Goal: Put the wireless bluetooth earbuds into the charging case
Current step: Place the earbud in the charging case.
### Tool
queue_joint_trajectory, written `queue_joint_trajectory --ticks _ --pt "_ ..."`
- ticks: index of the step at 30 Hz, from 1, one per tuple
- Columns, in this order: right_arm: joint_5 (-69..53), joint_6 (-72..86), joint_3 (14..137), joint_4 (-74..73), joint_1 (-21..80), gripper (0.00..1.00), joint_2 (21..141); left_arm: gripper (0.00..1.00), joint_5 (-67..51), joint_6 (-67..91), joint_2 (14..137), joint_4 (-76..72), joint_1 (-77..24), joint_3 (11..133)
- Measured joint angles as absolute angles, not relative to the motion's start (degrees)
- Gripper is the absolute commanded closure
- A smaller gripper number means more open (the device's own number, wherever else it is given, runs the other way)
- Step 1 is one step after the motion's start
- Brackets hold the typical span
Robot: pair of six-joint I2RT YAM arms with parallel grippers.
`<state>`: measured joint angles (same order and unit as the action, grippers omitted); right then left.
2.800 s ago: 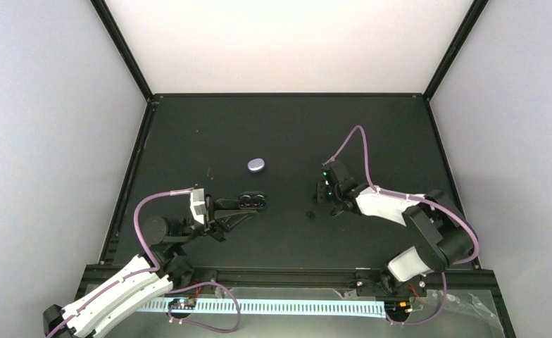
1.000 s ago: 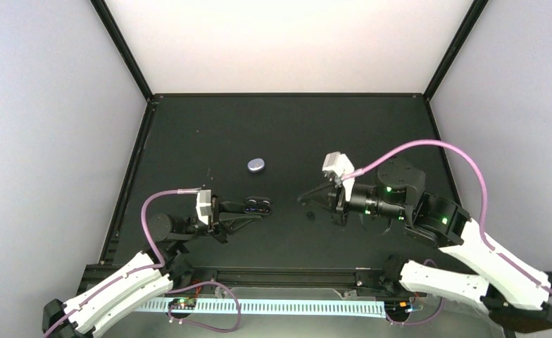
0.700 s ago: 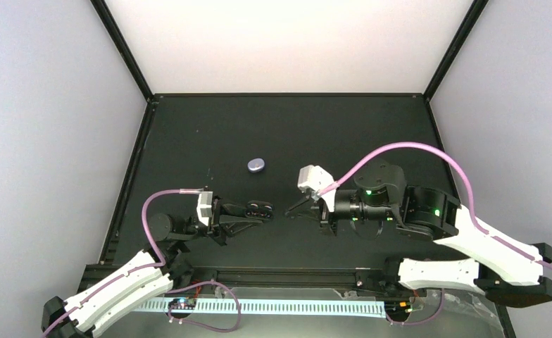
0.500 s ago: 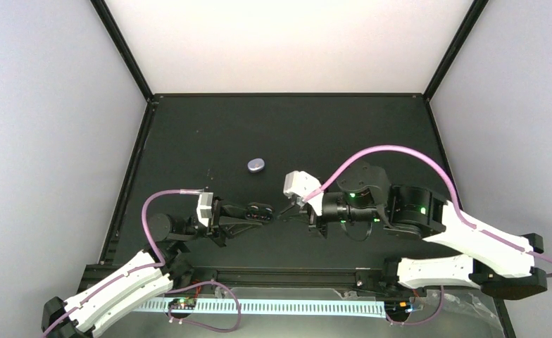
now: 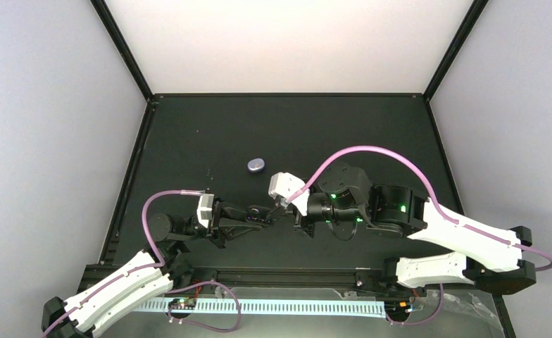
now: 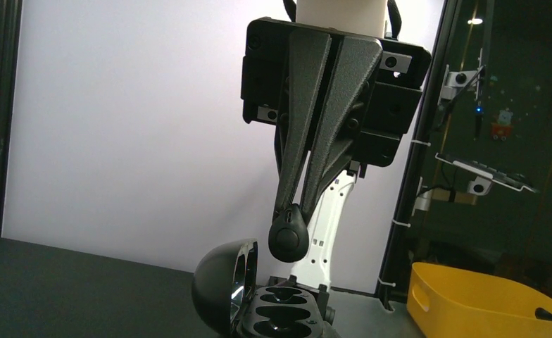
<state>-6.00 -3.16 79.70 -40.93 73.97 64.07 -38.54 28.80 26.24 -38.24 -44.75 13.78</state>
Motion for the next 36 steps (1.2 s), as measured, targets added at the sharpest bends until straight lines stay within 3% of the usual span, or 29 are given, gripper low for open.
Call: queue_joint_trajectory --ticks 36 --pt "-4.67 -3.16 79.00 -38.54 75.24 0.99 66.00 0.98 -38.85 29.87 25.50 -38.61 -44.77 13.89"
